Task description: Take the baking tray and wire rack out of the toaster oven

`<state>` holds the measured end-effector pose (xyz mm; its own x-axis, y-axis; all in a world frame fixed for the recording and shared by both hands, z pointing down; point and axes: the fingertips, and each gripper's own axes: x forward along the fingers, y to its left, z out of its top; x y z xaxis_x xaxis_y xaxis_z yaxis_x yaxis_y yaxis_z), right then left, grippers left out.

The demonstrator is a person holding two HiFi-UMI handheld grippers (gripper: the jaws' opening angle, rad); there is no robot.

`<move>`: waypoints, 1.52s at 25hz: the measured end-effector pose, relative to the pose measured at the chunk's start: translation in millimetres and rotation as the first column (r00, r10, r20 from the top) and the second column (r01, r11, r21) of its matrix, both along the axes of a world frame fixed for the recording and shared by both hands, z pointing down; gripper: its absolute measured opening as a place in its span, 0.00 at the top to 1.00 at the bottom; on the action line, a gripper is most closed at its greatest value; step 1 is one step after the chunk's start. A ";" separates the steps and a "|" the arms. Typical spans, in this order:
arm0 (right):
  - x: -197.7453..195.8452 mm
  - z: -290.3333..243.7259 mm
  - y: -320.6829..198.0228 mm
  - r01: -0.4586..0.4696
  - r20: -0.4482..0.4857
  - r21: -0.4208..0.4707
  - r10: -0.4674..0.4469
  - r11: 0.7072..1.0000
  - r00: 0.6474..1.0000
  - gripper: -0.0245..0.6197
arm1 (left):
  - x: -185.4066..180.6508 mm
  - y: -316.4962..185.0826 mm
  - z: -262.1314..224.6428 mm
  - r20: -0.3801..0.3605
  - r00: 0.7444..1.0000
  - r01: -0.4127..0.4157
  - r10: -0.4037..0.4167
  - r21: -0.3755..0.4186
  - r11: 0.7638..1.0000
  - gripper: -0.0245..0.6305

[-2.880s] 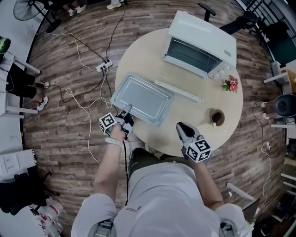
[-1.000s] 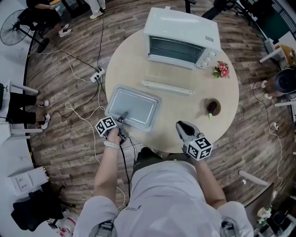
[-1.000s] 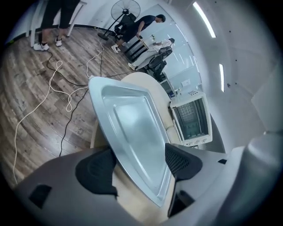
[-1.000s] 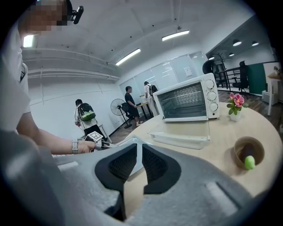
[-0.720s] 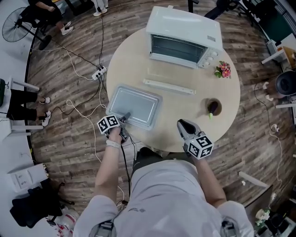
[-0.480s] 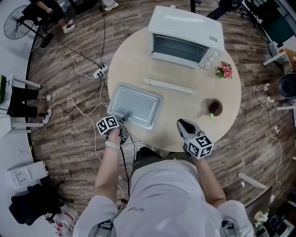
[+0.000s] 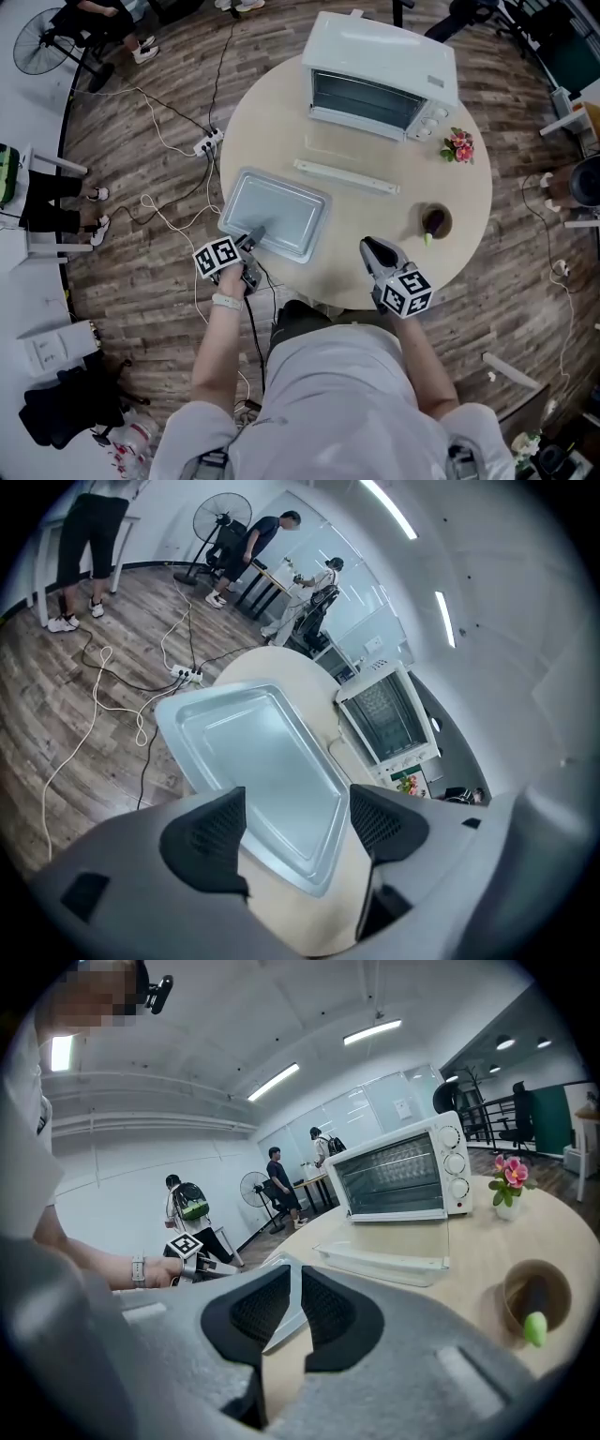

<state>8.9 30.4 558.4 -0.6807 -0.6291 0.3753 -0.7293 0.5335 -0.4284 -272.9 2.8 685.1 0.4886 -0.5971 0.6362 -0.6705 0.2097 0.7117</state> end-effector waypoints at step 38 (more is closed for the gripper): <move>154.8 6.6 -87.3 -0.180 0.000 -0.022 0.180 0.983 0.984 0.91 | 268.0 -253.3 -94.9 -0.232 0.961 -0.040 0.153 0.427 0.903 0.53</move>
